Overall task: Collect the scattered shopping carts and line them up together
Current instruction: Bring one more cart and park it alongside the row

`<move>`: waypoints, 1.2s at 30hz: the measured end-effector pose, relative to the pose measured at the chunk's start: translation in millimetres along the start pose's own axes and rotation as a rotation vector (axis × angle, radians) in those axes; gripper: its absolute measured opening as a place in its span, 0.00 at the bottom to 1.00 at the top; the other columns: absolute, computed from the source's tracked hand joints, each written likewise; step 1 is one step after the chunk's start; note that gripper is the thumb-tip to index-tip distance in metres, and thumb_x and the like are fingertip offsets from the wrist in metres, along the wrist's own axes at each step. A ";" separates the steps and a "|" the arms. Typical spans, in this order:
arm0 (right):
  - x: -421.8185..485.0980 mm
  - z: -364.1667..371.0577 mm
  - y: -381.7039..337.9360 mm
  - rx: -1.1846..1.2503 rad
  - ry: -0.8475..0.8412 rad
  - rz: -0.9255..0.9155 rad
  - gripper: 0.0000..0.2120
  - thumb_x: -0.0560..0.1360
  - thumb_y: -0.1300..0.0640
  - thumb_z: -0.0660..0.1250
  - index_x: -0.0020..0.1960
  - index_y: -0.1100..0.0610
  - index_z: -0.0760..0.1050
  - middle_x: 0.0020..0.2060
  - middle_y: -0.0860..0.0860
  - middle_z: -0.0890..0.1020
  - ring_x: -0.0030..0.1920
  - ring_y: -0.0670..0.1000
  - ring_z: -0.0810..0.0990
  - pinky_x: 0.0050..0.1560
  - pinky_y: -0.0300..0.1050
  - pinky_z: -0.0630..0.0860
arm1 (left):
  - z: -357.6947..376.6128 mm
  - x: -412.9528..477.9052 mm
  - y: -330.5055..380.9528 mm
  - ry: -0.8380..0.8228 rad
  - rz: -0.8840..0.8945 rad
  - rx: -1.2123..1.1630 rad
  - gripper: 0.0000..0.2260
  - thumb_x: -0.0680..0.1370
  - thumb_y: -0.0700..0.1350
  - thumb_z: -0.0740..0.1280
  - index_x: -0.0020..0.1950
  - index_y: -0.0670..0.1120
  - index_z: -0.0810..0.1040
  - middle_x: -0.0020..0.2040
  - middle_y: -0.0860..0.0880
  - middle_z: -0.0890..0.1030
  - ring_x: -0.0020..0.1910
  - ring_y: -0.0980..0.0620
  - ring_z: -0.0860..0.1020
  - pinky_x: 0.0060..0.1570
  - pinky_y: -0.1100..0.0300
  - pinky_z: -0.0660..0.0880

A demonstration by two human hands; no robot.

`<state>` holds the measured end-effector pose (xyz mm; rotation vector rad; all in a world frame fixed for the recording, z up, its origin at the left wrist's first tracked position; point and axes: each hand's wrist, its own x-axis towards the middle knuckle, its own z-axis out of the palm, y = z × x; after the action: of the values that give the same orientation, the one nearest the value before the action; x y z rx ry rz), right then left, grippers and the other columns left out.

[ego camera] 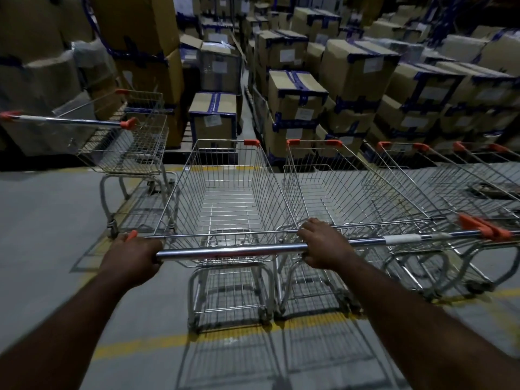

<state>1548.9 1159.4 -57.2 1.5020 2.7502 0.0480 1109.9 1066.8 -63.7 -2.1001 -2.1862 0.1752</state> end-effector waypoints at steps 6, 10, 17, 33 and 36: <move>-19.7 -50.5 32.5 0.345 -0.136 0.205 0.42 0.74 0.27 0.61 0.81 0.49 0.60 0.76 0.53 0.70 0.72 0.57 0.72 0.70 0.56 0.67 | -2.3 -2.4 -20.5 0.065 0.076 -0.078 0.13 0.63 0.55 0.78 0.43 0.55 0.81 0.44 0.54 0.81 0.50 0.47 0.81 0.45 0.53 0.73; -13.5 -55.2 35.4 0.318 0.000 0.338 0.43 0.74 0.24 0.48 0.75 0.52 0.70 0.71 0.54 0.76 0.70 0.57 0.75 0.69 0.55 0.69 | -10.7 -0.6 -10.4 0.035 0.057 -0.009 0.19 0.66 0.63 0.71 0.55 0.59 0.81 0.55 0.57 0.82 0.60 0.52 0.78 0.56 0.51 0.68; 9.5 -9.9 -29.8 0.061 -0.072 0.096 0.34 0.81 0.31 0.44 0.66 0.51 0.78 0.65 0.53 0.79 0.65 0.52 0.74 0.67 0.52 0.67 | -13.4 2.9 1.7 -0.130 -0.002 -0.016 0.27 0.71 0.70 0.64 0.68 0.62 0.74 0.68 0.60 0.73 0.71 0.54 0.67 0.66 0.48 0.67; 35.7 -22.1 -64.1 0.106 -0.196 0.189 0.42 0.76 0.24 0.42 0.73 0.48 0.72 0.72 0.50 0.76 0.72 0.53 0.73 0.77 0.67 0.51 | -28.8 -3.4 -4.8 -0.176 0.057 -0.224 0.43 0.63 0.80 0.49 0.68 0.58 0.75 0.68 0.53 0.75 0.69 0.49 0.71 0.68 0.46 0.62; 54.6 -28.5 -114.2 0.185 -0.182 0.116 0.39 0.78 0.26 0.45 0.76 0.50 0.69 0.75 0.52 0.72 0.75 0.53 0.68 0.78 0.67 0.49 | -42.1 -6.9 -3.7 -0.158 0.074 -0.315 0.48 0.65 0.81 0.41 0.74 0.56 0.71 0.74 0.52 0.71 0.73 0.50 0.67 0.72 0.44 0.58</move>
<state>1422.8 1143.0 -31.8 1.6156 2.5832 -0.3345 1113.0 1060.3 -21.6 -2.4088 -2.3602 0.0017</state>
